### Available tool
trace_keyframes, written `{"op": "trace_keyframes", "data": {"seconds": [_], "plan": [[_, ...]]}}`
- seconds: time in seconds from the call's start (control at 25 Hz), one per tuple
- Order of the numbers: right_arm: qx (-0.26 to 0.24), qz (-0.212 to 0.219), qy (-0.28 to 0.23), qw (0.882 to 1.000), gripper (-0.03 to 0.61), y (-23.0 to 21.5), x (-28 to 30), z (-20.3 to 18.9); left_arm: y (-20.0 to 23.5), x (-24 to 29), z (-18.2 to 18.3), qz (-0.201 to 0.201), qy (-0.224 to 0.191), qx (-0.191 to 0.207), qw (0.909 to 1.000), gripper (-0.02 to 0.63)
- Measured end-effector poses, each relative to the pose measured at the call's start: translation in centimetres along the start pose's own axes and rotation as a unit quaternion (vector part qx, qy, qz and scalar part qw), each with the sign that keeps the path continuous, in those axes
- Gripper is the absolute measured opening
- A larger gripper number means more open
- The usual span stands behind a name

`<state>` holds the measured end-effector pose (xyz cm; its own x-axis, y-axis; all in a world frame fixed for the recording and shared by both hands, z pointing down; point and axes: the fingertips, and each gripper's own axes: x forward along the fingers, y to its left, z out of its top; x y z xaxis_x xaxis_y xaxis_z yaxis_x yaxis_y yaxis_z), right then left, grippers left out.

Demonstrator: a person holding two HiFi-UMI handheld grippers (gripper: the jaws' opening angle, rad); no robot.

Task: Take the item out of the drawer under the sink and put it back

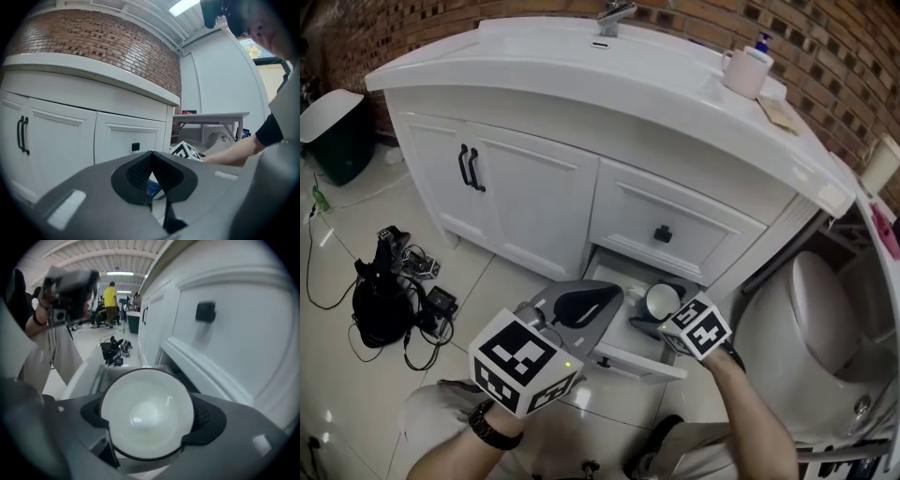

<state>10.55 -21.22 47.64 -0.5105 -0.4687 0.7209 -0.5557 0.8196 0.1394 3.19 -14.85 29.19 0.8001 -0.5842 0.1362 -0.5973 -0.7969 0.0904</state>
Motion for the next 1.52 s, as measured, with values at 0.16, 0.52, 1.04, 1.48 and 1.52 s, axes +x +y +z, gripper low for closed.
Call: {"op": "trace_keyframes", "data": {"seconds": [0.16, 0.52, 1.04, 1.48, 1.52], "plan": [[0.0, 0.034, 0.068, 0.997, 0.434, 0.9, 5.2, -2.9, -0.4, 0.9, -0.1, -0.005, 0.008, 0.001, 1.0, 0.02], [0.013, 0.032, 0.085, 0.996, 0.436, 1.0, 6.7, -2.1, -0.6, 0.7, -0.6, -0.019, 0.021, -0.017, 0.9995, 0.02], [0.04, -0.021, -0.23, 0.972, 0.174, 0.4, -11.7, 7.8, -0.9, -0.1, -0.1, -0.03, 0.007, -0.029, 0.9991, 0.02], [-0.023, -0.025, -0.361, 0.932, 0.002, 3.2, -21.0, 10.2, -2.9, 1.2, -0.4, -0.073, -0.003, -0.038, 0.9966, 0.02], [-0.031, -0.008, -0.373, 0.927, 0.002, 3.8, -21.5, 10.4, -3.2, 1.4, -0.5, -0.08, -0.002, -0.04, 0.996, 0.02]]}}
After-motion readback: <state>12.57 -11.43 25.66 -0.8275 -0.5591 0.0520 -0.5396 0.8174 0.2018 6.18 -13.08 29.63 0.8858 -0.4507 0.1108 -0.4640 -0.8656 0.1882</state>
